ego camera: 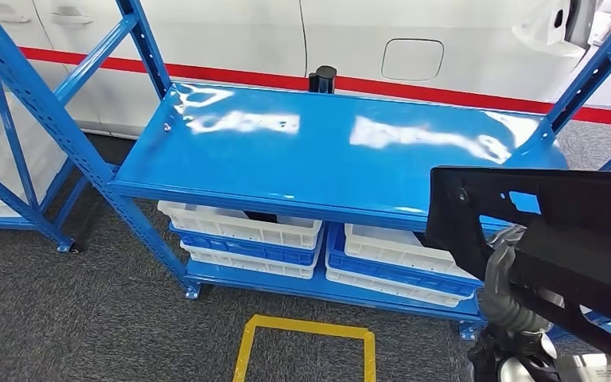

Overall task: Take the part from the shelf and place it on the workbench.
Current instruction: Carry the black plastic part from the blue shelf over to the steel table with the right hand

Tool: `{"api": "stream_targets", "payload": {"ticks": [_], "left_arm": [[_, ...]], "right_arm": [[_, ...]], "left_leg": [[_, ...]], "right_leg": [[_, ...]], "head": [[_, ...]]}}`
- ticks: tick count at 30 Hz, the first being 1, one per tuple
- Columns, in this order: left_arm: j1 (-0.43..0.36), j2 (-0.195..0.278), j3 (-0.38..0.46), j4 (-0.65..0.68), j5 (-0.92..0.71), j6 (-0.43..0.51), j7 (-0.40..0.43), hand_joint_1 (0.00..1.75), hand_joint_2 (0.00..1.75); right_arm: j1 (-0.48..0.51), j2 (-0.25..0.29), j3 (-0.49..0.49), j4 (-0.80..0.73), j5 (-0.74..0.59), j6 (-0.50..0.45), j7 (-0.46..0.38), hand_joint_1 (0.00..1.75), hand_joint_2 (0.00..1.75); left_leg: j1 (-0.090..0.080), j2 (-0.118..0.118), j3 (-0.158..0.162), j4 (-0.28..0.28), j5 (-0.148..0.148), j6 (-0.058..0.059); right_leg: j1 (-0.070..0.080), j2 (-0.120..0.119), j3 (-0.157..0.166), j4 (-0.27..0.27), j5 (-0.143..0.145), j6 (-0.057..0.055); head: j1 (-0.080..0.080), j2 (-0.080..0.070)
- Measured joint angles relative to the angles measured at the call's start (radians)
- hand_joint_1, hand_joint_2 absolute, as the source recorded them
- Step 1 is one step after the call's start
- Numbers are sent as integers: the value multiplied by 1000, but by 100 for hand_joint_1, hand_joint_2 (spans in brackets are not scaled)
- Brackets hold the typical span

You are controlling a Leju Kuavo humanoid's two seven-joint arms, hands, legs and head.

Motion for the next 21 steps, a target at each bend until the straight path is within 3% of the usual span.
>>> {"api": "stream_targets", "payload": {"ticks": [3, 4, 6, 8, 9, 10, 11, 13, 14, 15, 17, 19, 20, 21], "left_arm": [[2, 1, 0, 1, 0, -34, -11, 0, 175], [2, 2, 0, 1, 0, -43, -13, 0, 175], [4, 2, 0, 1, 0, -48, -12, 0, 175], [5, 2, 0, 1, 0, -49, -11, 0, 175], [5, 2, 0, 1, -1, -49, -10, 0, 175], [6, 2, 0, 2, -2, -47, -8, 0, 175], [6, 2, 0, 2, -5, -45, -4, 0, 175], [6, 2, 0, 4, -12, -41, 4, 0, 175], [6, 2, -1, 4, -15, -40, 7, 0, 175], [6, 2, -1, 4, -18, -40, 8, 0, 175], [7, 3, -1, 5, -20, -39, 10, 0, 175], [9, 4, -1, 5, -20, -36, 15, 0, 175], [10, 5, -1, 5, -20, -32, 18, 0, 175], [11, 6, -1, 6, -21, -28, 22, 0, 175]], "right_arm": [[24, -12, -3, 0, -2, -17, -2, 175, 175], [32, -14, -1, 0, -1, -23, -2, 175, 175], [42, -17, 2, 0, 2, -32, -3, 175, 175], [47, -20, 5, 0, 3, -34, -3, 175, 175], [50, -21, 7, 0, 3, -35, -3, 175, 175], [51, -21, 8, 0, 3, -37, -3, 175, 175], [52, -21, 10, 0, 4, -39, -3, 175, 175], [51, -20, 15, -1, 7, -47, -3, 175, 175], [50, -20, 18, -2, 9, -51, -3, 175, 175], [49, -19, 22, -4, 12, -55, -3, 175, 175], [49, -17, 29, -9, 16, -62, -2, 175, 175], [43, -13, 40, -11, 19, -64, -1, 175, 175], [38, -10, 48, -11, 21, -65, 0, 175, 175], [32, -6, 59, -11, 24, -65, 1, 175, 175]], "left_leg": [[-10, 0, -17, -12, 8, 29], [-11, 2, -27, -14, 17, 42], [-11, 8, -50, -18, 38, 63], [-15, 10, -75, -17, 57, 70], [-18, 11, -87, -17, 68, 70], [-20, 12, -99, -16, 79, 70], [-21, 12, -109, -15, 88, 69], [-22, 11, -127, -11, 104, 63], [-23, 10, -133, -10, 112, 58], [-25, 10, -137, -9, 119, 53], [-27, 9, -141, -9, 134, 41], [-25, 7, -148, -6, 133, 29], [-23, 6, -156, 13, 109, 23], [-20, 5, -172, 52, 67, 17]], "right_leg": [[-1, 1, -12, 1, 14, 25], [-2, 1, -22, 12, 2, 27], [-4, 3, -56, 89, -65, 17], [-3, 3, -96, 222, -144, 8], [-2, 4, -103, 274, -163, 11], [-2, 4, -94, 293, -162, 18], [-2, 4, -64, 270, -145, 28], [-1, 4, 41, 130, -109, 39], [2, 4, 93, 51, -104, 37], [5, 5, 125, -4, -105, 32], [13, 6, 139, -40, -110, 20], [5, 5, 125, -36, -98, 6], [1, 4, 117, -36, -90, -3], [-3, 2, 107, -37, -80, -12]], "head": [[2, 0], [3, 0], [7, 0], [10, 0], [10, 0], [10, 0], [10, 0], [10, 0], [10, 0], [10, 0], [8, 0], [7, 0], [6, 0], [5, 0]]}}
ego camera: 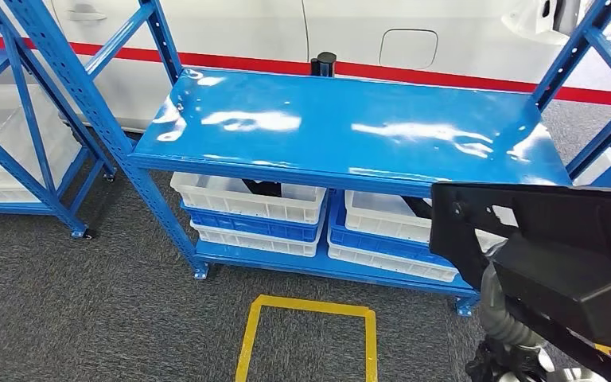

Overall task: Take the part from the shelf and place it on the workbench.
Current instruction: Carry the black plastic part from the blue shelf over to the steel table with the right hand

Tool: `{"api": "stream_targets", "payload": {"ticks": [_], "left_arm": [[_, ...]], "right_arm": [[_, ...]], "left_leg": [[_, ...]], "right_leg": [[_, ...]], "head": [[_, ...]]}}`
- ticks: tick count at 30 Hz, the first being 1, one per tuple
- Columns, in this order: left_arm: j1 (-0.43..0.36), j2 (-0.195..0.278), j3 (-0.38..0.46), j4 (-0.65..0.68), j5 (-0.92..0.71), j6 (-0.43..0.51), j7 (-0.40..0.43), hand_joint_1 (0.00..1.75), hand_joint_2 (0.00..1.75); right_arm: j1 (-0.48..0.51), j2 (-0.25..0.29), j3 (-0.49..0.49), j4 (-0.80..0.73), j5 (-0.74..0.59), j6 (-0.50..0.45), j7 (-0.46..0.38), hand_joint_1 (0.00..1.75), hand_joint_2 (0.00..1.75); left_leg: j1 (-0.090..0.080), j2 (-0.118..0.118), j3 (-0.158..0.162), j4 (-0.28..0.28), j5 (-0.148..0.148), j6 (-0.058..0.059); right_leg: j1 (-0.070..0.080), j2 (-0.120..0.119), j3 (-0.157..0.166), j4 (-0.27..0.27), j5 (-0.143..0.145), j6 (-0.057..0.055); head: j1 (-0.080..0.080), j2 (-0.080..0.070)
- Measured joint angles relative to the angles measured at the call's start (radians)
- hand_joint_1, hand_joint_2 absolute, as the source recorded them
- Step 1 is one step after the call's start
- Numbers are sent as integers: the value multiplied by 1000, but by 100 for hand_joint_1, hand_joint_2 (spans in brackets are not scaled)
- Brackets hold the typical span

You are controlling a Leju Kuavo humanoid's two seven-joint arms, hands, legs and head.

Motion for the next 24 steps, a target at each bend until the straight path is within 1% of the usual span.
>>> {"api": "stream_targets", "payload": {"ticks": [1, 2, 3, 4, 5, 6, 7, 8, 9, 10, 11, 12, 13, 14, 15, 16, 17, 18, 19, 20, 21, 22, 23, 24], "left_arm": [[0, 0, 0, 1, -2, 7, 6, 0, 175], [0, 0, -1, 3, -7, 15, 15, 0, 175], [0, 0, -1, 4, -13, 25, 26, 0, 175], [0, 1, -2, 7, -21, 36, 40, 0, 175], [0, 1, -4, 9, -28, 46, 54, 0, 175], [0, 1, -7, 11, -34, 53, 65, 0, 175], [0, 1, -10, 13, -38, 58, 70, 0, 175], [-1, 1, -14, 14, -37, 57, 69, 0, 175], [0, 1, -16, 14, -34, 52, 61, 0, 175], [0, 2, -16, 14, -26, 43, 48, 0, 175], [1, 3, -16, 14, -17, 31, 32, 0, 175], [1, 4, -16, 14, -8, 17, 15, 0, 175], [1, 5, -16, 14, -1, 3, 0, 0, 175], [1, 6, -16, 14, 5, -8, -12, 0, 175], [2, 6, -15, 14, 8, -16, -21, 0, 175], [2, 7, -15, 14, 10, -22, -27, 0, 175], [2, 8, -15, 14, 11, -25, -31, 0, 175], [2, 8, -15, 14, 12, -28, -34, 0, 175], [2, 8, -15, 14, 13, -33, -40, 0, 175], [2, 9, -15, 14, 16, -41, -48, 0, 175], [2, 9, -15, 14, 18, -50, -58, 0, 175], [2, 9, -15, 14, 20, -61, -67, 0, 175], [3, 10, -15, 14, 21, -73, -75, 0, 175], [3, 11, -15, 14, 21, -83, -81, 0, 175]], "right_arm": [[-8, 5, 12, 0, 4, 0, 2, 175, 175], [-17, 10, 25, 0, 7, 0, 4, 175, 175], [-31, 16, 39, 1, 10, -1, 7, 175, 175], [-48, 22, 55, 2, 12, -2, 11, 175, 175], [-66, 28, 71, 3, 14, -3, 16, 175, 175], [-83, 34, 85, 4, 16, -6, 23, 175, 175], [-97, 38, 99, 5, 16, -11, 30, 175, 175], [-110, 40, 109, 6, 15, -20, 36, 175, 175], [-122, 42, 118, 6, 12, -31, 42, 175, 175], [-134, 42, 125, 6, 8, -44, 47, 175, 175], [-144, 41, 130, 6, 5, -58, 50, 175, 175], [-150, 40, 133, 5, 4, -72, 52, 175, 175], [-150, 39, 135, 4, 6, -84, 52, 175, 175], [-147, 39, 136, 3, 8, -93, 52, 175, 175], [-145, 38, 137, 1, 11, -100, 52, 175, 175], [-143, 38, 137, -1, 13, -105, 52, 175, 175], [-142, 38, 137, -2, 14, -109, 52, 175, 175], [-139, 38, 138, -2, 16, -111, 52, 175, 175], [-135, 38, 138, -3, 20, -115, 52, 175, 175], [-130, 38, 137, -6, 27, -120, 52, 175, 175], [-123, 38, 136, -11, 36, -125, 52, 175, 175], [-116, 39, 135, -18, 46, -130, 53, 175, 175], [-109, 40, 133, -28, 56, -134, 54, 175, 175], [-101, 41, 130, -39, 65, -137, 56, 175, 175]], "left_leg": [[2, -1, -18, 58, -51, -4], [3, 0, -37, 127, -98, -8], [4, 0, -49, 185, -124, -10], [5, 0, -47, 215, -125, -11], [6, 0, -28, 211, -109, -12], [8, 0, 12, 165, -83, -11], [10, -1, 61, 97, -64, -10], [10, -2, 106, 30, -54, -8], [10, -3, 137, -21, -52, -6], [7, -4, 149, -47, -56, -3], [3, -5, 149, -54, -54, 4], [1, -4, 143, -58, -48, 13], [0, -3, 136, -61, -41, 24], [0, -1, 128, -64, -32, 37], [1, 2, 118, -67, -23, 47], [-1, 4, 108, -66, -15, 55], [-2, 6, 97, -66, -6, 59], [-4, 8, 86, -66, 2, 61], [-6, 9, 75, -65, 10, 61], [-7, 9, 66, -65, 18, 60], [-7, 8, 58, -65, 24, 59], [-7, 7, 52, -65, 30, 56], [-9, 7, 47, -64, 36, 52], [-10, 7, 44, -64, 42, 47]], "right_leg": [[1, -2, -10, 0, 9, -5], [2, -3, -21, 1, 18, -10], [4, -3, -32, 2, 27, -11], [5, -3, -43, 5, 35, -10], [5, -2, -54, 9, 43, -8], [4, -2, -65, 15, 49, -5], [4, -1, -76, 22, 53, -1], [6, -2, -85, 29, 56, 3], [8, -3, -93, 34, 60, 9], [10, -4, -98, 37, 65, 16], [11, -6, -103, 36, 71, 25], [12, -6, -106, 37, 76, 34], [11, -6, -115, 42, 72, 38], [11, -5, -127, 61, 55, 38], [11, -4, -146, 101, 25, 33], [10, -2, -170, 160, -15, 27], [10, -2, -192, 231, -53, 24], [10, -1, -207, 292, -79, 25], [10, -1, -207, 322, -89, 30], [10, -1, -186, 310, -82, 38], [10, -1, -145, 254, -62, 46], [10, -1, -92, 174, -40, 52], [13, -1, -42, 93, -24, 51], [16, 0, -8, 36, -15, 47]], "head": [[-2, 0], [-2, 0], [-2, 0], [-3, 0], [-3, 0], [-3, 0], [-3, 0], [-3, 0], [-2, 0], [-2, 0], [-1, 0], [-1, 0], [-1, 0], [2, 0], [4, 0], [6, 0], [8, 0], [8, 0], [8, 0], [8, 0], [8, 0], [9, 0], [8, 0], [8, 0]]}}
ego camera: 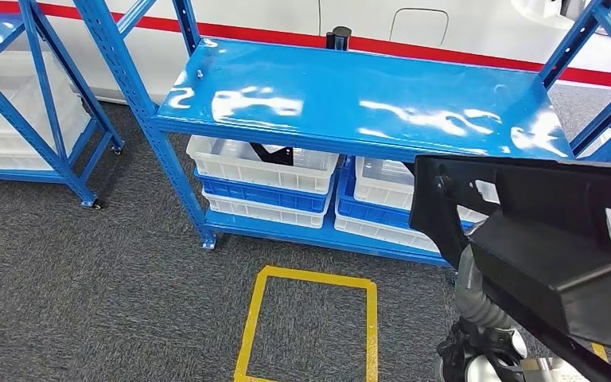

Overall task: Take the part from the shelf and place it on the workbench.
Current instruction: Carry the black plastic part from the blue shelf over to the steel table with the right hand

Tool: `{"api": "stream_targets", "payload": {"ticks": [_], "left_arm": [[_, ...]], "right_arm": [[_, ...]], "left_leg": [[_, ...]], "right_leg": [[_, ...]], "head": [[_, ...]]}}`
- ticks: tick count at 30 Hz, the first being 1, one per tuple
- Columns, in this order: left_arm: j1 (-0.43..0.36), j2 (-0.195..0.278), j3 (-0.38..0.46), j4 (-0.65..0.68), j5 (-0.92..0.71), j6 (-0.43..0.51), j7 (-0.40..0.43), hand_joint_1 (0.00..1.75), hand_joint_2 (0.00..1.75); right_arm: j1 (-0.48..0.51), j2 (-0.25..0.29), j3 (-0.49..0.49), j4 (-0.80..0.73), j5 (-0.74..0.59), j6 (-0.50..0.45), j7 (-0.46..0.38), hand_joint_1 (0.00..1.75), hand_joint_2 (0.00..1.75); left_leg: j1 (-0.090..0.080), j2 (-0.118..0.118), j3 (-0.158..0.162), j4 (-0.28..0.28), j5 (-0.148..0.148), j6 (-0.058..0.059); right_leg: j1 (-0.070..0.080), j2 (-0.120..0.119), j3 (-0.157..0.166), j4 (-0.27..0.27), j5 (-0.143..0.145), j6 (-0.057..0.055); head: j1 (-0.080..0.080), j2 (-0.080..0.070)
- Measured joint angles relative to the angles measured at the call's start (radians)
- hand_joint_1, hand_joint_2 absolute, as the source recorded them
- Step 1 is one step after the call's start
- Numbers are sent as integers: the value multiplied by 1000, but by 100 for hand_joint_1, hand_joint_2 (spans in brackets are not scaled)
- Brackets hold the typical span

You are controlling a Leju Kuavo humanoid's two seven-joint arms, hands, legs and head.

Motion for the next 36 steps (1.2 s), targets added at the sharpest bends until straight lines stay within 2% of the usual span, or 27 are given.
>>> {"api": "stream_targets", "payload": {"ticks": [1, 3, 5, 6, 8, 9, 10, 11, 12, 14, 15, 16, 18, 20, 22, 24, 25, 26, 27, 29, 30, 31, 32, 33, 34, 35, 36], "left_arm": [[0, 1, 0, 0, 1, -9, -5, 0, 175], [0, 4, 1, 0, 8, -19, -16, 0, 175], [-2, 7, 4, -1, 16, -31, -33, 0, 175], [-3, 10, 5, -1, 15, -46, -44, 0, 175], [0, 25, 6, -1, 9, -100, -67, 0, 175], [3, 36, 5, -1, 5, -129, -76, 0, 175], [7, 46, 5, -1, 3, -152, -81, 0, 175], [12, 54, 5, -2, 2, -168, -84, 0, 175], [15, 60, 5, -2, 2, -175, -85, 0, 175], [17, 68, 5, -4, 3, -183, -86, 0, 175], [16, 70, 5, -4, 3, -184, -86, 0, 175], [15, 72, 5, -4, 3, -184, -85, 0, 175], [15, 73, 4, -5, 3, -181, -81, 0, 175], [14, 74, 4, -6, 3, -176, -77, 0, 175], [13, 74, 4, -7, 3, -171, -75, 0, 175], [12, 74, 4, -8, 3, -169, -74, 0, 175], [12, 74, 4, -8, 3, -169, -73, 0, 175], [12, 74, 4, -8, 3, -169, -73, 0, 175], [12, 74, 4, -8, 3, -169, -73, 0, 175], [12, 74, 4, -8, 3, -169, -72, 0, 175], [12, 74, 4, -8, 3, -169, -72, 0, 175], [12, 73, 4, -8, 3, -169, -72, 0, 175], [12, 73, 4, -9, 3, -169, -71, 0, 175], [12, 74, 4, -9, 3, -171, -69, 0, 175], [12, 74, 4, -9, 2, -173, -65, 0, 175], [12, 76, 4, -9, 2, -176, -61, 0, 175], [12, 77, 4, -10, -1, -180, -57, 0, 175]], "right_arm": [[8, 1, -4, -10, 8, -2, 3, 175, 175], [21, 4, -13, -23, 18, 1, 14, 175, 175], [27, 9, -20, -29, 26, 8, 25, 175, 175], [31, 14, -26, -32, 33, 10, 27, 175, 175], [49, 25, -40, -44, 50, 8, 25, 175, 175], [61, 29, -48, -51, 57, 7, 23, 175, 175], [73, 32, -54, -58, 61, 6, 21, 175, 175], [83, 34, -60, -63, 63, 6, 20, 175, 175], [91, 36, -66, -68, 63, 7, 19, 175, 175], [101, 41, -75, -78, 63, 9, 18, 175, 175], [103, 43, -78, -82, 64, 10, 17, 175, 175], [104, 45, -81, -86, 64, 12, 17, 175, 175], [107, 48, -87, -92, 67, 16, 17, 175, 175], [110, 51, -91, -95, 70, 21, 19, 175, 175], [112, 52, -95, -96, 71, 23, 21, 175, 175], [113, 53, -96, -96, 71, 24, 21, 175, 175], [114, 53, -96, -96, 71, 24, 21, 175, 175], [115, 53, -97, -96, 71, 24, 21, 175, 175], [116, 53, -97, -96, 71, 24, 21, 175, 175], [116, 54, -97, -97, 71, 24, 21, 175, 175], [115, 54, -97, -97, 71, 24, 22, 175, 175], [116, 55, -97, -98, 71, 24, 22, 175, 175], [116, 55, -98, -98, 71, 26, 22, 175, 175], [116, 57, -100, -99, 72, 30, 22, 175, 175], [116, 58, -103, -100, 73, 35, 22, 175, 175], [116, 61, -106, -100, 73, 41, 23, 175, 175], [116, 64, -109, -100, 74, 48, 23, 175, 175]], "left_leg": [[-1, 0, -2, 0, 6, -5], [-3, 0, -4, -3, 18, -14], [-2, -3, -15, 14, -2, -25], [-1, -5, -28, 47, -34, -31], [5, -8, -68, 173, -124, -42], [8, -8, -86, 240, -157, -47], [12, -8, -92, 285, -174, -51], [16, -8, -80, 290, -169, -54], [20, -7, -50, 256, -149, -57], [27, -9, 37, 126, -104, -60], [27, -10, 67, 73, -91, -58], [26, -12, 83, 40, -87, -57], [20, -13, 78, 26, -86, -47], [21, -9, 68, 18, -73, -28], [23, -5, 51, 12, -55, -7], [20, -2, 28, 12, -37, 0], [19, -1, 15, 12, -27, 0], [19, 1, 3, 12, -18, -1], [19, 2, -9, 13, -8, -3], [19, 2, -29, 14, 11, -11], [18, 2, -35, 14, 21, -17], [16, 1, -38, 13, 30, -23], [15, 1, -39, 11, 40, -28], [14, 1, -39, 9, 49, -34], [15, 0, -39, 6, 55, -40], [18, -1, -44, 11, 47, -45], [20, -2, -52, 30, 21, -50]], "right_leg": [[4, 1, 18, -31, 3, -6], [7, 1, 14, -38, 9, -18], [-4, 0, 4, -40, 22, -34], [-10, -1, -1, -41, 29, -43], [-13, -5, -10, -40, 39, -56], [-12, -7, -17, -38, 42, -57], [-11, -8, -23, -34, 44, -57], [-12, -9, -29, -28, 45, -56], [-13, -8, -35, -21, 45, -55], [-13, -6, -49, -4, 45, -54], [-12, -5, -57, 3, 47, -51], [-9, -4, -65, 8, 49, -47], [-7, -4, -76, 11, 59, -32], [-8, -2, -89, 22, 51, -22], [-9, 0, -122, 95, -7, -28], [-9, 1, -166, 227, -80, -34], [-9, 1, -177, 279, -97, -31], [-10, 1, -173, 299, -96, -23], [-10, 1, -151, 283, -78, -12], [-12, 1, -55, 148, -32, 4], [-10, 2, -2, 67, -24, 2], [-7, 3, 35, 6, -22, -3], [-3, 5, 52, -27, -27, -10], [1, 6, 53, -35, -26, -17], [-2, 6, 44, -32, -19, -25], [-6, 6, 37, -30, -13, -34], [-9, 4, 29, -30, -4, -46]], "head": [[0, 0], [-2, 0], [-4, 0], [-5, 0], [-9, 0], [-10, 0], [-10, 0], [-11, 0], [-11, 0], [-11, 0], [-11, 0], [-11, 0], [-10, 0], [-9, 0], [-6, 0], [-4, 0], [-4, 0], [-4, 0], [-3, 0], [-3, 0], [-3, 0], [-4, 0], [-5, 0], [-6, 0], [-6, 0], [-7, 0], [-7, 0]]}}
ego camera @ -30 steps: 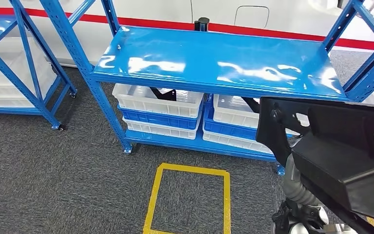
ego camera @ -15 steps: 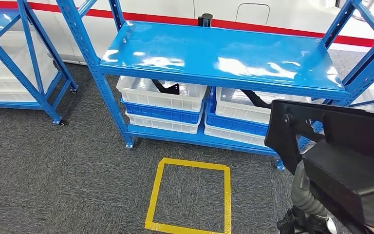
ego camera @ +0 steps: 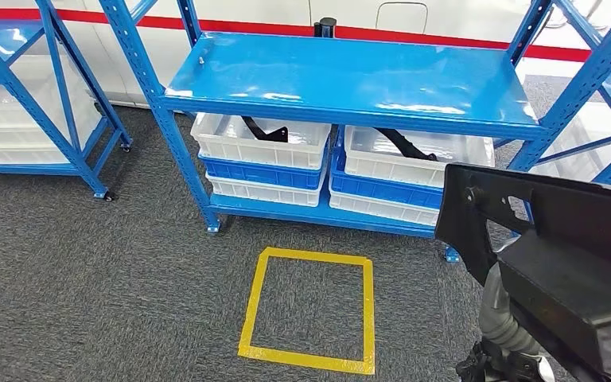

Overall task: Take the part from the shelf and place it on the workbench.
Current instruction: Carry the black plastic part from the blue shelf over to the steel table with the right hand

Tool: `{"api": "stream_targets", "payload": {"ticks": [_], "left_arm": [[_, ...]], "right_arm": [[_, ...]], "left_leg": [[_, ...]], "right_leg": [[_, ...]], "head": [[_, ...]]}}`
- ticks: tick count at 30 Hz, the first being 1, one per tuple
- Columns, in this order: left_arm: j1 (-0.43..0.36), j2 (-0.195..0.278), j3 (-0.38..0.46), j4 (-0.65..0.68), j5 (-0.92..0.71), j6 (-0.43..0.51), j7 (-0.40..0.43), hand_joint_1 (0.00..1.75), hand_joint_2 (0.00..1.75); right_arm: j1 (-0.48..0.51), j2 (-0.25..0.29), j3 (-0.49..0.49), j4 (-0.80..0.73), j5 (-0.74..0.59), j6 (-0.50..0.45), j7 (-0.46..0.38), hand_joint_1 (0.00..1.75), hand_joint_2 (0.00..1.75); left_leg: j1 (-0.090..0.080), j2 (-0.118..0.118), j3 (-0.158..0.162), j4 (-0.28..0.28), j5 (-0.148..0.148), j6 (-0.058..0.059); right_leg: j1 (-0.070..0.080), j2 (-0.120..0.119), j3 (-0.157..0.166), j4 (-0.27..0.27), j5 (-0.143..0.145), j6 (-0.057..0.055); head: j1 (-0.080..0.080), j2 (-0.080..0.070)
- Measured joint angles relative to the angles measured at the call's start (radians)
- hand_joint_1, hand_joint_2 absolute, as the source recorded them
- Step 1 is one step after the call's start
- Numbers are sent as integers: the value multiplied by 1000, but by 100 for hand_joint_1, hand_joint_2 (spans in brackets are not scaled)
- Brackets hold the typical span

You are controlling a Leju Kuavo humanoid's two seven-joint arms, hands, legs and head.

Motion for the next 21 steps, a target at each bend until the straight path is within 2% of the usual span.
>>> {"api": "stream_targets", "payload": {"ticks": [2, 3, 4, 5, 6, 7, 8, 9, 10, 11, 13, 15, 17, 19, 20, 21], "left_arm": [[0, 2, -3, 0, -12, -3, 6, 0, 175], [0, 3, -6, 0, -19, -3, 8, 0, 175], [0, 4, -9, 0, -25, -2, 10, 0, 175], [-1, 5, -11, 0, -28, -1, 11, 0, 175], [-1, 6, -12, 0, -29, 0, 12, 0, 175], [-1, 8, -14, 0, -30, 0, 12, 0, 175], [-1, 9, -15, 0, -31, -1, 12, 0, 175], [-1, 11, -16, -1, -32, -2, 11, 0, 175], [0, 13, -16, -1, -32, -4, 9, 0, 175], [0, 14, -17, -1, -33, -7, 6, 0, 175], [-3, 15, -19, -1, -33, -16, 0, 0, 175], [-6, 15, -21, -1, -34, -22, -2, 0, 175], [-6, 16, -23, -1, -34, -28, -3, 0, 175], [-5, 16, -23, -1, -33, -33, -3, 0, 175], [-5, 16, -23, -1, -33, -34, -3, 0, 175], [-5, 16, -23, -1, -32, -34, -3, 0, 175]], "right_arm": [[0, 8, -6, 0, -1, 14, 0, 175, 175], [1, 12, -8, 0, -2, 21, 0, 175, 175], [3, 16, -11, 0, -3, 28, 0, 175, 175], [4, 19, -14, 0, -4, 34, 0, 175, 175], [5, 23, -17, 0, -4, 38, 0, 175, 175], [5, 26, -21, 0, -5, 42, 0, 175, 175], [5, 29, -25, 0, -6, 45, 0, 175, 175], [5, 32, -29, 0, -7, 48, 0, 175, 175], [5, 36, -32, 0, -7, 50, 0, 175, 175], [5, 39, -34, -1, -5, 53, -1, 175, 175], [8, 44, -39, -2, -3, 57, -4, 175, 175], [13, 47, -47, -2, -1, 60, -6, 175, 175], [15, 48, -53, -3, -1, 64, -9, 175, 175], [16, 49, -55, -1, -3, 70, -13, 175, 175], [17, 49, -57, 0, -5, 74, -14, 175, 175], [17, 50, -58, 2, -7, 78, -16, 175, 175]], "left_leg": [[3, -2, -31, 100, -97, -8], [3, -3, -49, 169, -142, -11], [3, -3, -61, 232, -167, -13], [4, -4, -61, 270, -168, -14], [4, -5, -43, 272, -149, -13], [4, -9, -5, 235, -123, -11], [4, -24, 47, 166, -103, -7], [5, -42, 101, 92, -96, -2], [4, -57, 141, 32, -98, 2], [2, -66, 163, -5, -106, 7], [-1, -49, 168, -31, -114, 19], [1, -25, 163, -47, -108, 35], [2, 0, 152, -51, -96, 46], [0, 25, 141, -50, -88, 49], [0, 38, 136, -49, -85, 48], [0, 51, 133, -49, -82, 46]], "right_leg": [[-2, -2, -22, 0, 19, -19], [0, -1, -34, 0, 29, -24], [2, 1, -46, 1, 39, -25], [4, 5, -56, 2, 48, -24], [5, 11, -66, 4, 57, -21], [5, 19, -75, 6, 65, -18], [4, 27, -83, 10, 71, -14], [5, 36, -92, 15, 76, -10], [6, 44, -100, 19, 81, -4], [6, 52, -107, 22, 86, 3], [9, 67, -124, 24, 98, 19], [10, 57, -151, 50, 88, 25], [9, 29, -199, 149, 36, 20], [7, 17, -253, 282, -20, 20], [5, 14, -262, 316, -32, 25], [3, 10, -247, 306, -27, 34]], "head": [[-1, 0], [-1, 0], [-1, 0], [-1, 0], [-1, 0], [-1, 0], [-1, 0], [-1, 0], [0, 0], [0, 0], [1, 0], [5, 0], [13, 0], [17, 0], [18, 0], [18, 0]]}}
